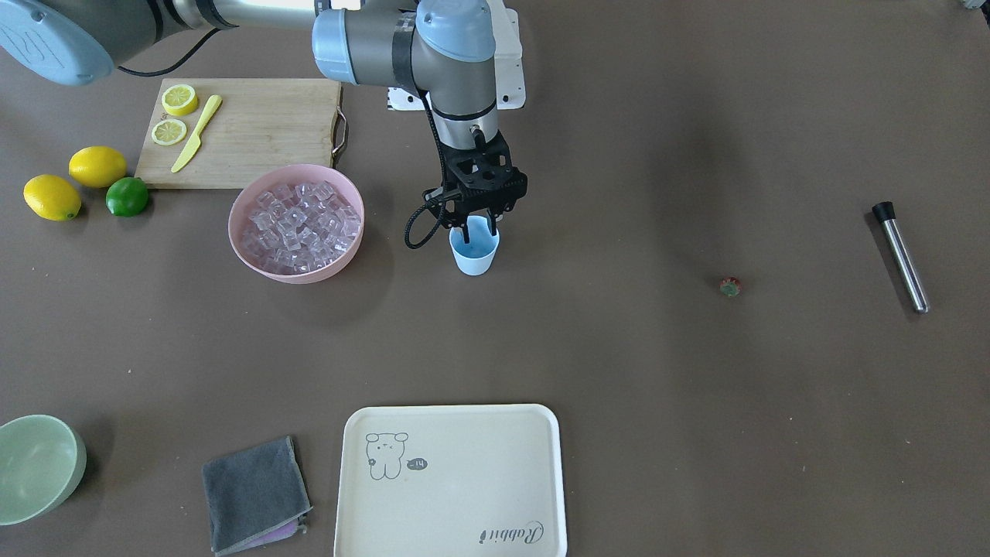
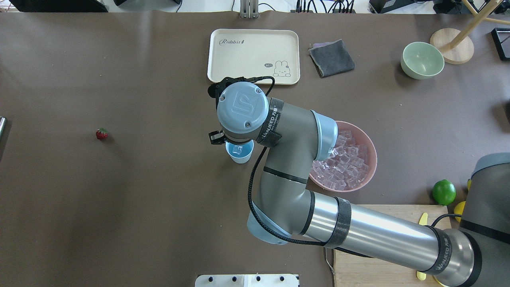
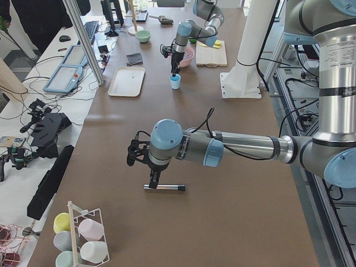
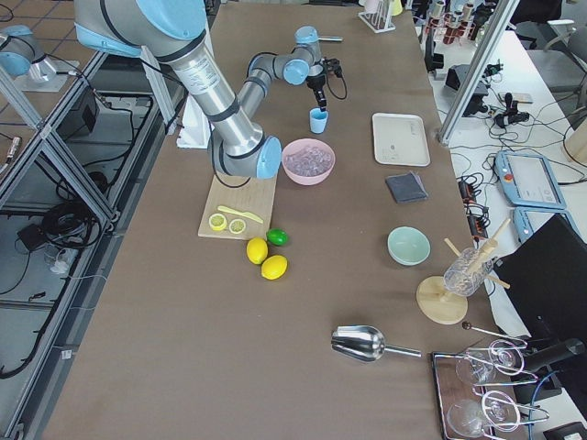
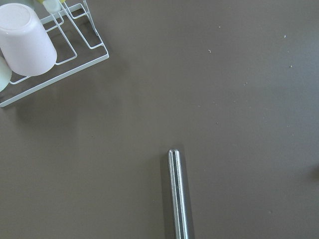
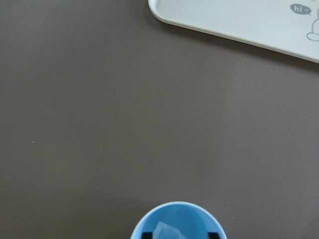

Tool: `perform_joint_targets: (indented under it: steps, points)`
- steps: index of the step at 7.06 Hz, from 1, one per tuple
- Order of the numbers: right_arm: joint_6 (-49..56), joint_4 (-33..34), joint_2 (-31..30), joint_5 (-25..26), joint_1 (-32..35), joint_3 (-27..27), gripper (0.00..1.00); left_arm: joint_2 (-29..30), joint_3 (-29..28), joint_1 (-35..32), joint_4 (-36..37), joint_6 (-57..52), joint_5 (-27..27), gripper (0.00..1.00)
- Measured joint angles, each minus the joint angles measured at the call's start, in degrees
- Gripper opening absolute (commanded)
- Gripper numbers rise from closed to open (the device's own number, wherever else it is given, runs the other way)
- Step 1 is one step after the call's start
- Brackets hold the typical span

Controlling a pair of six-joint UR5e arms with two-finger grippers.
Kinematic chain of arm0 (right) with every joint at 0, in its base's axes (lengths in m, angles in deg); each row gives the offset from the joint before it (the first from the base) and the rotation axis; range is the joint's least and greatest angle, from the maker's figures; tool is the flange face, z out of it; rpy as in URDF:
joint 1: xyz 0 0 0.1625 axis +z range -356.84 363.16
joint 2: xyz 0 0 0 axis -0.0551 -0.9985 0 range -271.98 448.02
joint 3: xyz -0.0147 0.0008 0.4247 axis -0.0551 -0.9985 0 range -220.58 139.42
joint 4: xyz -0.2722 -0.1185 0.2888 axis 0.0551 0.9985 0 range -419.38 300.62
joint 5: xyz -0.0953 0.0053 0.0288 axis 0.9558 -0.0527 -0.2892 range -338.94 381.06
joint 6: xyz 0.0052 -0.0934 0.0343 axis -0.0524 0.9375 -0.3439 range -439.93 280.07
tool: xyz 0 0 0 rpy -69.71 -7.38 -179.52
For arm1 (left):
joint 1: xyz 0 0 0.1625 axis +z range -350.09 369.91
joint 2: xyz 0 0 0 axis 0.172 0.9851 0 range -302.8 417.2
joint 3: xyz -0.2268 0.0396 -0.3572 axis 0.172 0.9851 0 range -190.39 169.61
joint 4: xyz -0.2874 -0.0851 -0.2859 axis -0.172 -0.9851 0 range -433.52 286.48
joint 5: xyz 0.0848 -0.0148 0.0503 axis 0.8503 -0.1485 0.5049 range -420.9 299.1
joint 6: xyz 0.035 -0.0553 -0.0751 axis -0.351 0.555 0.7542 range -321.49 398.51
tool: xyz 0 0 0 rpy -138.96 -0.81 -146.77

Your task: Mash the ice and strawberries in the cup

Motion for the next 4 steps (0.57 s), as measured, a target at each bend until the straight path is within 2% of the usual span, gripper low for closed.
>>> perform_joint_targets:
  steps: [2, 4]
  points:
    - [0.9, 0.3, -3.9, -0.3, 0.8, 3.8, 1.0, -0.1, -0.1, 0.0, 0.0, 0.0, 0.0, 0.99]
    - [4.5, 2.1, -11.0, -0.8, 2.2, 11.8, 1.0, -0.3, 0.2, -0.1, -0.1, 0.0, 0.0, 0.99]
